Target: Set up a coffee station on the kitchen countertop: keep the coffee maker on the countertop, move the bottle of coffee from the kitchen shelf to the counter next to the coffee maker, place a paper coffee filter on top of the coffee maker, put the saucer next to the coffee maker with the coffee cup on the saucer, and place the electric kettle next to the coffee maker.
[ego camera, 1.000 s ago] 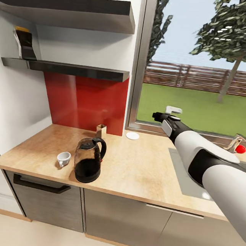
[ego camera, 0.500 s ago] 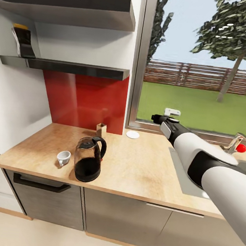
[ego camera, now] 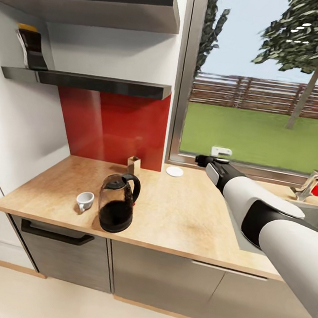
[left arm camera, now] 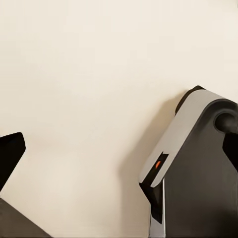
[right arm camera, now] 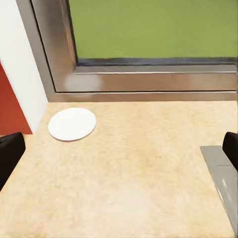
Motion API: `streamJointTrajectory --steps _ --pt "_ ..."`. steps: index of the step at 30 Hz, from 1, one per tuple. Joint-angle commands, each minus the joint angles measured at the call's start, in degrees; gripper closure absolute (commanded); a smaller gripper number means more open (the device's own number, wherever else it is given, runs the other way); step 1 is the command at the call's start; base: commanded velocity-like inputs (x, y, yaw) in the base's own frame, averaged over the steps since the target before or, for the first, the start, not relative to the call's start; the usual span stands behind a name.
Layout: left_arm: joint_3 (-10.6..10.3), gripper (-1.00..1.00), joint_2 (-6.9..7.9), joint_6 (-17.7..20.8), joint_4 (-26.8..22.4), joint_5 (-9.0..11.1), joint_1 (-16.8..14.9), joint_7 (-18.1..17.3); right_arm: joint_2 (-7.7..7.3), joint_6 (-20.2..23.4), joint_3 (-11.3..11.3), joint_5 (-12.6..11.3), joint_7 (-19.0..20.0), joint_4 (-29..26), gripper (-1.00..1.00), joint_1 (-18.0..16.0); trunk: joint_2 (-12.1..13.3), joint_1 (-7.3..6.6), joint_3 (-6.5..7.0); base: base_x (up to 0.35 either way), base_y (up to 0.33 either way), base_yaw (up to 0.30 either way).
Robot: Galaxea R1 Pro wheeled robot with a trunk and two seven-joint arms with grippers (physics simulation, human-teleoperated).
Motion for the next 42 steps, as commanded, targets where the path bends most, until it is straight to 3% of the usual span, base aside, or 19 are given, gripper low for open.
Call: streamJointTrajectory --steps 1,4,15,29,42 --pt "-0.04 -1.0 0.0 0.0 -0.08 0.35 0.02 -0.32 0.06 0.55 -0.29 0.65 -0.15 -0.02 -1.0 -0.07 -0.13 0.04 -0.21 0.0 0.0 0.084" --pt "-0.12 -1.0 -0.21 -0.13 -0.02 0.3 0.02 -0.32 0.21 3.21 0.13 1.27 -0.32 0.35 -1.0 -0.05 -0.13 0.04 -0.49 0.0 0.0 0.085" --pt "-0.14 -1.0 -0.38 -0.08 -0.01 0.21 0.02 -0.32 -1.27 3.03 0.11 1.35 -0.34 1.8 -1.0 -0.04 -0.13 0.04 -1.49 0.0 0.0 0.085" --pt "-0.13 -1.0 -0.43 -0.08 -0.01 0.16 0.02 -0.32 -0.67 3.59 0.22 2.79 -0.34 1.98 -1.0 0.02 -0.13 0.04 -2.77 0.0 0.0 0.076" --pt "-0.13 -1.0 -0.48 -0.08 -0.01 0.12 0.02 -0.32 -0.83 3.91 0.14 2.63 -0.34 1.98 -1.0 0.03 -0.13 0.04 -3.96 0.0 0.0 0.084"
